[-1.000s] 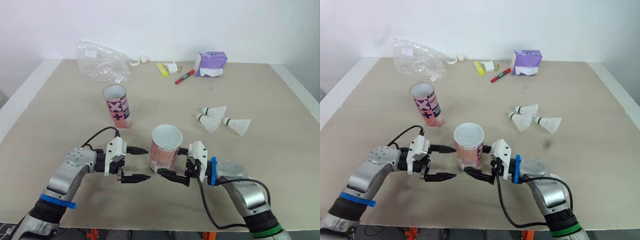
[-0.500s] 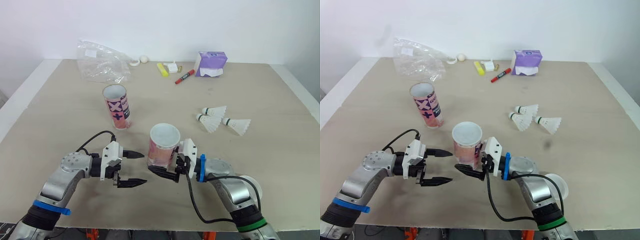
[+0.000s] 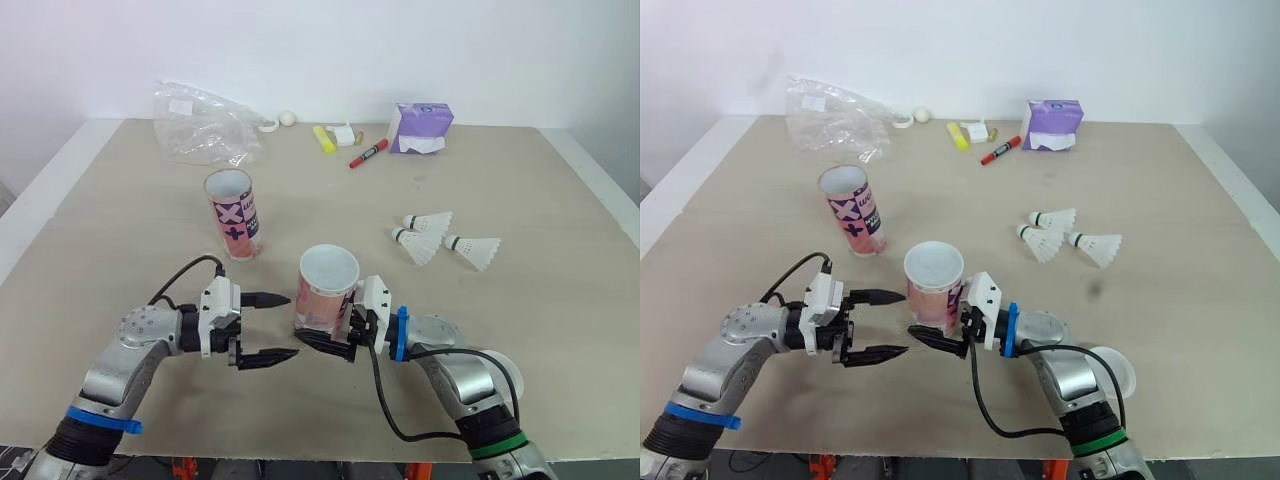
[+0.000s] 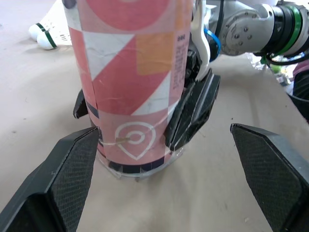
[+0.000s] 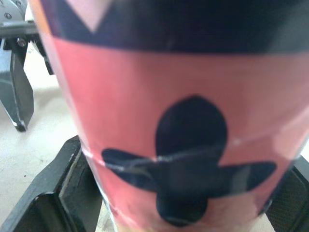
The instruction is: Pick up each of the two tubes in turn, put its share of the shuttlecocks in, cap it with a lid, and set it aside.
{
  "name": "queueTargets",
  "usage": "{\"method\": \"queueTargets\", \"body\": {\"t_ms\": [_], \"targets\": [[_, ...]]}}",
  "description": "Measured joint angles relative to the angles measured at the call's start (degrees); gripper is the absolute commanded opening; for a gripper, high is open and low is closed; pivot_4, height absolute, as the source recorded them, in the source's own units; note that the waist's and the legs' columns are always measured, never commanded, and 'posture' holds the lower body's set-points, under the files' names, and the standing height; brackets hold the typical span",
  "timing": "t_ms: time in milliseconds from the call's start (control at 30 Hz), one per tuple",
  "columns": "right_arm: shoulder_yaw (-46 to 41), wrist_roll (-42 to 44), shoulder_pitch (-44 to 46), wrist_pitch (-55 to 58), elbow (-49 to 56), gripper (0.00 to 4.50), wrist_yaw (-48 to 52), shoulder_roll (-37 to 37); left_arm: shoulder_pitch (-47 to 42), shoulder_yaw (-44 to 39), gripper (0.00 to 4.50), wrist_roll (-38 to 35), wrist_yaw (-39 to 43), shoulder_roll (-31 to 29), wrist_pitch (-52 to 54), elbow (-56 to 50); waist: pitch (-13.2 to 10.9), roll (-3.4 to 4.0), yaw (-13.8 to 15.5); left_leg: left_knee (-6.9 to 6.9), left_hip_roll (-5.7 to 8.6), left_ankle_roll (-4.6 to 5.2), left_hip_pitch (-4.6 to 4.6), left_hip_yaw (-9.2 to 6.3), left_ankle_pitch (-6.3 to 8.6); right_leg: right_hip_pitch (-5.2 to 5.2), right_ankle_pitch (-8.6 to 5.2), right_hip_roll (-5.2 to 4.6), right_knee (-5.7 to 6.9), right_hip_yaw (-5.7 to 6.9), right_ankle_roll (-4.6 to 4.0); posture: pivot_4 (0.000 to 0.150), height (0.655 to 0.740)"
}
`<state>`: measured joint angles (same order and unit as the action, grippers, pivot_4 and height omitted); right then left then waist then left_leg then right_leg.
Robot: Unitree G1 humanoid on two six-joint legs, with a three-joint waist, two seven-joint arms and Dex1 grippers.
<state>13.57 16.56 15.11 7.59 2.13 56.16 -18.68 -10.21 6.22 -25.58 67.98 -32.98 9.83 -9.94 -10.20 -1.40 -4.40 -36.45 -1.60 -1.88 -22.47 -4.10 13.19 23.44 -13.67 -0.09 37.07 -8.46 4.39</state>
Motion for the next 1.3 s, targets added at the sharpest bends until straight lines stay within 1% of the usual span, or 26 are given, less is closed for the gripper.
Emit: {"method": "queueTargets", "body": {"t_ms": [33,67,133,167,233,667,767,867,1000,1100,1133,1200,1300], "targets": [[0.0,0.0,0.05,0.0,0.0,4.43,0.07,0.0,0.0,0.0,4.5,0.27,0.01,0.0,-0.16,0.04,0.0,0.0,0.0,0.0,0.0,0.0,0.0,0.0,0.0,0.0,0.01,0.0,0.0,0.0,0.0,0.15,0.74],[0.0,0.0,0.05,0.0,-0.01,4.2,0.14,-0.01,0.0,0.02,4.5,0.43,0.01,0.0,-0.41,0.18,0.0,0.0,0.0,0.0,0.0,0.0,0.0,0.0,0.0,0.0,0.01,0.0,0.0,0.0,0.0,0.15,0.74],[0.0,0.01,0.05,0.0,-0.03,3.62,0.24,-0.04,0.0,0.14,4.5,0.9,0.07,0.0,-1.06,0.44,0.0,0.0,0.0,0.0,0.0,0.0,0.0,0.0,0.0,0.0,0.01,0.0,0.0,0.0,0.0,0.15,0.74],[0.0,0.01,0.05,0.0,-0.03,3.15,0.29,-0.04,0.0,0.23,4.5,0.99,0.1,0.0,-1.2,0.45,0.0,0.0,0.0,0.0,0.0,0.0,0.0,0.0,0.0,0.0,0.01,0.0,0.0,0.0,-0.01,0.15,0.74],[0.0,-0.02,0.05,-0.01,-0.03,2.48,0.3,-0.07,0.0,0.32,4.5,1.19,0.12,0.01,-1.36,0.45,0.0,0.0,0.0,0.0,0.0,0.0,0.0,0.0,0.0,0.0,0.0,0.0,0.0,0.0,0.0,0.15,0.74],[-0.04,0.0,-0.24,0.2,1.29,2.48,-0.05,-1.43,-1.1,0.79,4.5,1.89,0.11,0.81,-2.34,2.03,0.0,0.0,0.02,-0.01,0.0,0.0,-0.01,0.0,0.0,-0.01,0.01,0.0,0.01,0.0,0.0,0.15,0.74],[-0.73,0.47,-1.25,1.55,4.63,2.48,-0.43,-2.9,-1.61,1.21,4.5,1.94,0.11,1.15,-2.41,2.14,0.0,0.0,0.03,-0.01,0.01,0.0,-0.02,-0.01,0.0,0.0,0.0,-0.01,0.01,0.0,0.0,0.15,0.74],[-3.94,2.7,-3.53,4.38,10.21,2.48,-2.35,-5.14,-2.36,1.89,4.5,1.88,0.11,2.24,-2.39,2.13,-0.01,0.01,0.17,-0.01,0.04,0.0,-0.04,-0.02,0.0,-0.02,-0.02,-0.03,0.01,0.0,0.03,0.15,0.74],[-15.17,8.55,-8.14,10.53,17.85,2.48,-7.68,-9.18,-3.25,2.91,4.5,1.39,0.45,3.12,-1.86,2.19,-0.02,0.01,0.39,-0.08,0.09,-0.01,-0.09,-0.06,0.01,-0.04,-0.04,-0.08,0.0,0.01,0.08,0.15,0.74],[-23.22,13.21,-12.11,14.61,21.67,2.48,-12.38,-9.73,-4.08,3.14,4.5,0.8,0.7,4.37,-1.68,2.26,-0.02,0.01,0.35,-0.06,0.05,0.0,-0.06,-0.06,0.01,-0.04,-0.03,-0.03,0.02,0.03,0.05,0.15,0.74],[-24.77,14.01,-13.1,15.23,22.18,2.48,-13.2,-9.74,-4.21,3.17,4.5,0.63,0.74,4.84,-1.65,2.22,-0.02,0.02,0.34,-0.06,0.05,0.0,-0.05,-0.06,0.0,-0.06,-0.04,-0.04,0.02,0.04,0.04,0.15,0.74],[-31.39,16.62,-16.51,17.07,22.93,2.48,-17.41,-9.72,-4.43,3.55,4.5,0.23,0.83,5.65,-1.11,2.19,-0.02,0.01,0.34,-0.07,0.08,0.0,-0.06,-0.06,0.0,-0.07,-0.04,-0.06,0.02,0.04,0.05,0.15,0.74],[-41.63,17.83,-17.74,17.09,20.87,2.48,-24.07,-9.05,-4.86,3.75,4.5,-0.26,0.34,7.22,-0.71,1.97,-0.02,0.01,0.35,-0.15,0.1,-0.01,-0.06,-0.04,0.0,-0.11,0.0,-0.08,0.02,0.03,0.1,0.15,0.74]]}}
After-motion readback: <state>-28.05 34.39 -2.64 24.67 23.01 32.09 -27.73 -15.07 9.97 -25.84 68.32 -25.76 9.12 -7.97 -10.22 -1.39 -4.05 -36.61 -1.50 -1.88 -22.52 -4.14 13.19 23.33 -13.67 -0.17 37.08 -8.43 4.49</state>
